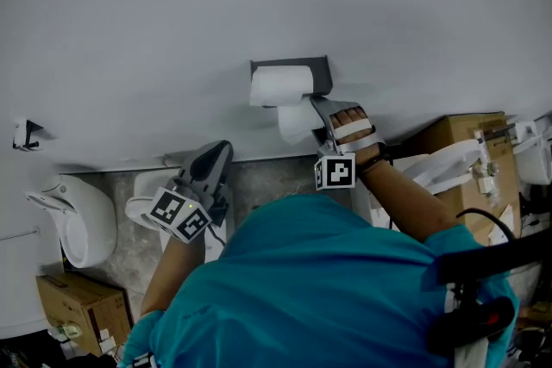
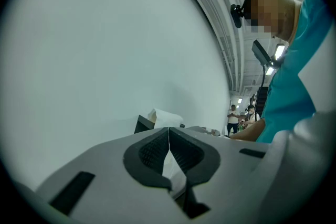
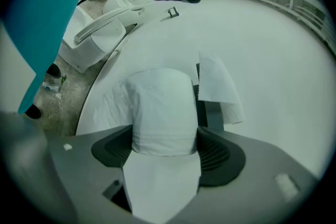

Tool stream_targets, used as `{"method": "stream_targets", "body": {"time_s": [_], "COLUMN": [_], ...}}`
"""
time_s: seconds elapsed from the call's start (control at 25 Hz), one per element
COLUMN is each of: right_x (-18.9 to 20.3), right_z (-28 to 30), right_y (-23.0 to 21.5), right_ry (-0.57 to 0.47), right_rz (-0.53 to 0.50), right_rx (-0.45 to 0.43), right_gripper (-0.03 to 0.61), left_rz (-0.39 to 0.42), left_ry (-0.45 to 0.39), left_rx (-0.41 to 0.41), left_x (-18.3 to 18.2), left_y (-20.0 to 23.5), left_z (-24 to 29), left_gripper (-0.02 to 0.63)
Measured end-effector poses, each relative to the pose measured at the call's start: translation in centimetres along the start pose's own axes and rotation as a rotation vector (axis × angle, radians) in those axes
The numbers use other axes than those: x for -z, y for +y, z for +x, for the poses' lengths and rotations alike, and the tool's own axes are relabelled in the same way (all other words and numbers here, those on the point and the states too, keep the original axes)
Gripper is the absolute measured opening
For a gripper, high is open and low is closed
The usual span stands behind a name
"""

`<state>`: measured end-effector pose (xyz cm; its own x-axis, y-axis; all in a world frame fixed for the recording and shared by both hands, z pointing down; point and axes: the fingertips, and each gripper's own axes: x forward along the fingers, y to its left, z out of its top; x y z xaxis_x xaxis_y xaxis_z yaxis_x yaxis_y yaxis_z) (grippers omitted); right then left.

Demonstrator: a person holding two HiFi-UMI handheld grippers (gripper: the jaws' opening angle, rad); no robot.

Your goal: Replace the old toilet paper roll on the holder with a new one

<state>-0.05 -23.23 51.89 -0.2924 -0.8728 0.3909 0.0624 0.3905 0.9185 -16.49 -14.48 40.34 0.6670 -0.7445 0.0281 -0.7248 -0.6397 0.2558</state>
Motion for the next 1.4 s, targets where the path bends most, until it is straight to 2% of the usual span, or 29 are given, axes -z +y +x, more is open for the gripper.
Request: {"method": "stream_targets", "body": {"time_s": [0.32,0.56,0.88,1.12,1.4], "right_x": [0.3,0.6,7.9,8.9,11.3], "right_z": [-0.1,-0.2,-0.7,-1.4,-3.6], "right_y": [0.0,-0.1,0.3,0.8,0.1], "right_ry": [0.048,-0.009,0.11,0.123,0.112], "right_rz": [-0.003,0.018,0.097,0.139,0.286], "right_rx": [-0.033,-0.034,-0.023,-0.028,-0.04], "right_gripper": [0.362,0.36,0.36,0.36,0.36], "left_rz": [-0.008,-0.012,-0.022,-0.011,0.029], "left_ry": [-0.003,-0.012,-0.012,-0.009,0.007], "left_rx": [0.008,0.009,0.003,0.042,0.054], "left_x": [-0.1,-0.3,-0.3,-0.1,-0.9], "left_y": [0.0,0.4,0.7,0.0,-1.4], "left_z": [0.5,0.4,0.1,1.2,2.5], "left_gripper": [0.011,0.011,0.011,0.011,0.011]}}
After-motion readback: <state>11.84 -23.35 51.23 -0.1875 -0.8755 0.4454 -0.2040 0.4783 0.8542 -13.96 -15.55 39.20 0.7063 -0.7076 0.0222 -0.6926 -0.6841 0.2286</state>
